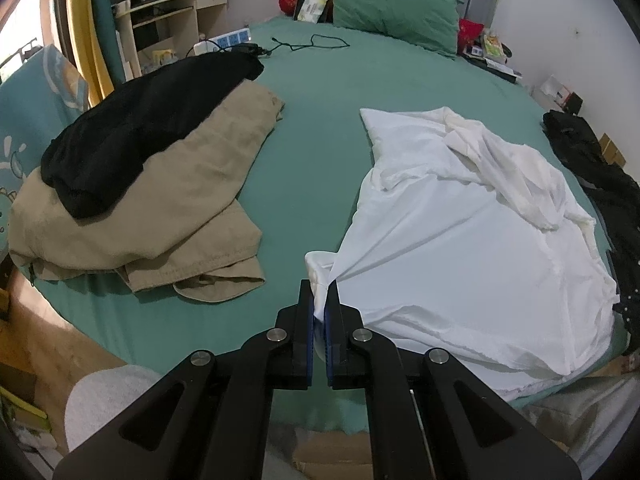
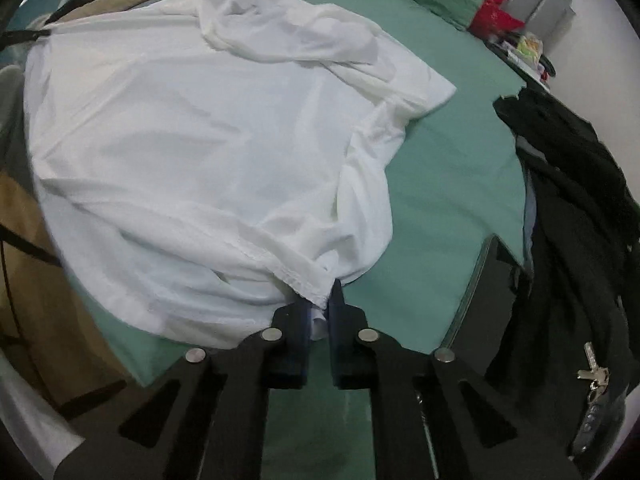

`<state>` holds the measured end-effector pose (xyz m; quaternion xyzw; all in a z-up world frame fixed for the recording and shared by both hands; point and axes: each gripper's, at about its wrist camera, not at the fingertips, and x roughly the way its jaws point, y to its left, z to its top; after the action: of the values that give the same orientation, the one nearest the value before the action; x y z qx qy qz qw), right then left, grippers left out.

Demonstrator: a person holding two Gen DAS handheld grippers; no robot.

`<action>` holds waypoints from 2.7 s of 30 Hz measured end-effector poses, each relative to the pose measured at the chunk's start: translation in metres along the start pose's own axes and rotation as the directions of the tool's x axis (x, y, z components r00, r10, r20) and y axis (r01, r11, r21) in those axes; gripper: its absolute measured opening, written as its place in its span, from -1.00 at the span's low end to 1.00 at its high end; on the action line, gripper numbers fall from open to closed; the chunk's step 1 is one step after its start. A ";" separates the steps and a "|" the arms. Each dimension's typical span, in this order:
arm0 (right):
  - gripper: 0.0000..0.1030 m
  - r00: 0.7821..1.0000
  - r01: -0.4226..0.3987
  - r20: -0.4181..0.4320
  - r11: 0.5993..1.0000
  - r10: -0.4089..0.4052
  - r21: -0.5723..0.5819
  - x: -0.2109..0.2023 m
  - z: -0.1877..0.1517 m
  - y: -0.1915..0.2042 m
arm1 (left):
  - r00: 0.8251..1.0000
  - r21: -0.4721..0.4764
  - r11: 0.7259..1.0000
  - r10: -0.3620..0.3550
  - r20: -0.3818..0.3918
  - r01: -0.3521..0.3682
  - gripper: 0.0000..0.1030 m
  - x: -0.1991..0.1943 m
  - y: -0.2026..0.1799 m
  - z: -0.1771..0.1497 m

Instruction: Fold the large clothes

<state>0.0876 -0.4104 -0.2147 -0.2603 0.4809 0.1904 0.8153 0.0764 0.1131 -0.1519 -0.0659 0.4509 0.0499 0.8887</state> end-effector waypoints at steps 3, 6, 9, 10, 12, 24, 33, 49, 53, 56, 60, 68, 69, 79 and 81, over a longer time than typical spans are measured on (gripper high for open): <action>-0.86 1.000 0.005 0.009 0.999 -0.005 0.039 -0.019 -0.003 -0.003 | 1.000 -0.001 1.000 -0.007 0.015 0.007 -0.91 -0.005 0.000 0.001; -0.86 1.000 -0.018 0.025 0.993 0.015 0.117 -0.044 -0.006 -0.003 | 1.000 0.000 1.000 -0.016 0.025 0.016 -0.91 -0.009 -0.002 0.001; -0.86 0.997 -0.069 -0.014 0.966 0.075 0.250 -0.057 -0.020 -0.008 | 1.000 -0.001 1.000 -0.017 0.025 0.017 -0.91 -0.008 0.001 -0.001; -0.86 0.994 -0.086 -0.041 0.951 0.103 0.298 -0.054 -0.025 -0.012 | 1.000 -0.005 1.000 -0.016 0.019 0.016 -0.91 -0.009 0.000 0.000; -0.85 0.987 -0.098 -0.086 0.931 0.136 0.351 -0.051 -0.038 -0.010 | 1.000 -0.014 1.000 -0.018 0.005 0.018 -0.91 -0.006 0.003 -0.002; 0.36 0.981 -0.187 0.139 0.823 0.132 0.537 -0.036 -0.006 -0.060 | 1.000 -0.026 0.999 -0.030 0.003 0.030 -0.91 -0.003 0.009 -0.009; -0.56 0.949 -0.287 0.044 0.802 0.311 0.524 0.022 0.010 -0.027 | 0.998 -0.028 0.999 -0.047 -0.036 0.046 -0.91 0.006 0.010 -0.022; -0.93 0.925 -0.379 0.238 0.696 0.295 0.610 -0.061 -0.017 -0.044 | 0.994 -0.001 0.998 -0.070 0.086 0.070 -0.91 -0.061 0.017 -0.019; -0.93 0.924 -0.379 0.297 0.696 0.242 0.610 -0.094 -0.015 -0.044 | 0.987 0.026 0.998 -0.063 0.147 0.060 -0.91 -0.088 0.015 -0.015; -0.93 0.916 -0.385 0.351 0.681 0.196 0.623 -0.107 -0.007 -0.050 | 0.980 0.027 0.998 -0.061 0.191 0.057 -0.91 -0.099 0.012 -0.004; -0.93 0.900 -0.391 0.414 0.673 0.136 0.628 -0.114 0.014 -0.067 | 0.958 0.011 0.997 -0.076 0.276 0.076 -0.91 -0.107 0.006 0.020; -0.93 0.875 -0.362 0.484 0.690 0.018 0.627 -0.105 0.056 -0.117 | 0.930 -0.036 0.994 -0.081 0.358 0.100 -0.91 -0.069 -0.010 0.084; -0.93 0.871 -0.358 0.491 0.690 0.004 0.629 -0.101 0.063 -0.122 | 0.929 -0.038 0.995 -0.076 0.362 0.096 -0.91 -0.060 -0.013 0.092; -0.93 0.883 -0.320 0.467 0.657 -0.055 0.683 -0.008 0.131 -0.178 | 0.943 -0.043 0.996 -0.055 0.329 0.073 -0.91 0.045 -0.039 0.173; -0.93 0.889 -0.317 0.456 0.650 -0.051 0.691 0.009 0.140 -0.188 | 0.950 -0.053 0.996 -0.047 0.310 0.067 -0.91 0.071 -0.043 0.188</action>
<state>0.2936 -0.4736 -0.1210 0.1853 0.3391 0.0895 0.9180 0.2737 0.1028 -0.0959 -0.0982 0.3029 0.0481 0.9467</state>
